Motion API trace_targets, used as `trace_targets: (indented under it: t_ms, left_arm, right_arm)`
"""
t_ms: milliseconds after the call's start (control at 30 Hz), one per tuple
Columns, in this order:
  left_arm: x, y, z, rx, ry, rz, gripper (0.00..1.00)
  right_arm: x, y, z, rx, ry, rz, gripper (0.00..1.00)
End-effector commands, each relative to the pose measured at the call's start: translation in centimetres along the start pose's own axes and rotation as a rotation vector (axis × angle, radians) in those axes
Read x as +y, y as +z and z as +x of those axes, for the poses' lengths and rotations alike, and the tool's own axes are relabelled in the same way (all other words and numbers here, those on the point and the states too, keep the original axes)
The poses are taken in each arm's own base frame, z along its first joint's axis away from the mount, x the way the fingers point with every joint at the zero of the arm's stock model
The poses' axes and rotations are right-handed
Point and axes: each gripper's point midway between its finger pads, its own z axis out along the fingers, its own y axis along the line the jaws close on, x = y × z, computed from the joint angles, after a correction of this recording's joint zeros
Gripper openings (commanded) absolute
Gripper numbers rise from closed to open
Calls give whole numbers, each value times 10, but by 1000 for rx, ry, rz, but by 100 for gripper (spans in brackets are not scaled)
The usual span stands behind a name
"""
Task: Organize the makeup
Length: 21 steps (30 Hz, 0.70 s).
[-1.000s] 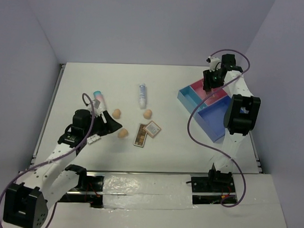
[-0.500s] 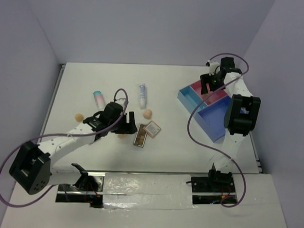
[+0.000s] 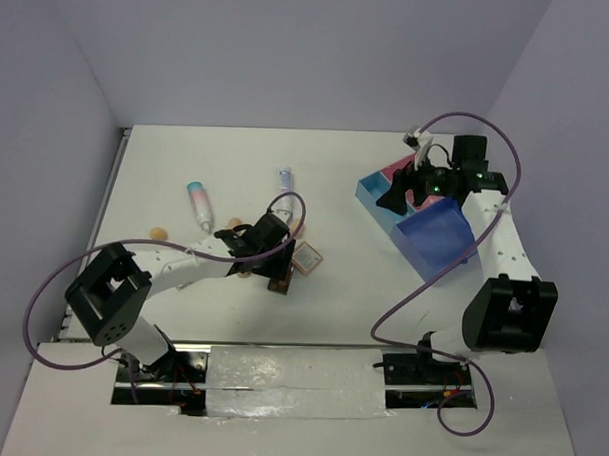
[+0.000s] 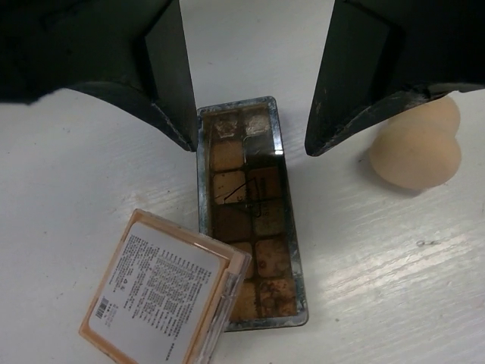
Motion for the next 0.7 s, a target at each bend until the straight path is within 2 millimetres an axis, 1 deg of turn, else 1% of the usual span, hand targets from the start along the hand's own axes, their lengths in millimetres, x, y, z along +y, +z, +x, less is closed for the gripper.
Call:
trace_targets:
  t_ms: [0,33,67,100,133,233,400,533,667]
  left_arm:
    - [-14,3,-15,-35,64,-10,72]
    - [-16,7,-15,-26,74,-19,74]
    - [-16,9,-16,-25,82,-33,75]
    - [-18,10,-13,-14,97,-43,78]
    - [-19,13,-13,-9,103,-54,79]
    - [-19,20,-10,3,117,-94,82]
    - [-12,26,-6,11,128,-178,83]
    - [-6,28,-4,18,127,-218,83]
    - [-4,33,-2,26,127,-231,83]
  right_arm:
    - [32,17,24,20,46,-129,92]
    - [36,18,26,25,65,-124,93]
    - [37,17,22,12,52,-111,95]
    - [38,17,27,19,67,-105,96]
    - [40,17,27,21,78,-96,98]
    - [36,17,30,41,99,-66,100]
    - [31,17,33,58,114,-29,100]
    - [32,17,35,60,121,-27,100]
    - [35,20,42,74,131,-31,99]
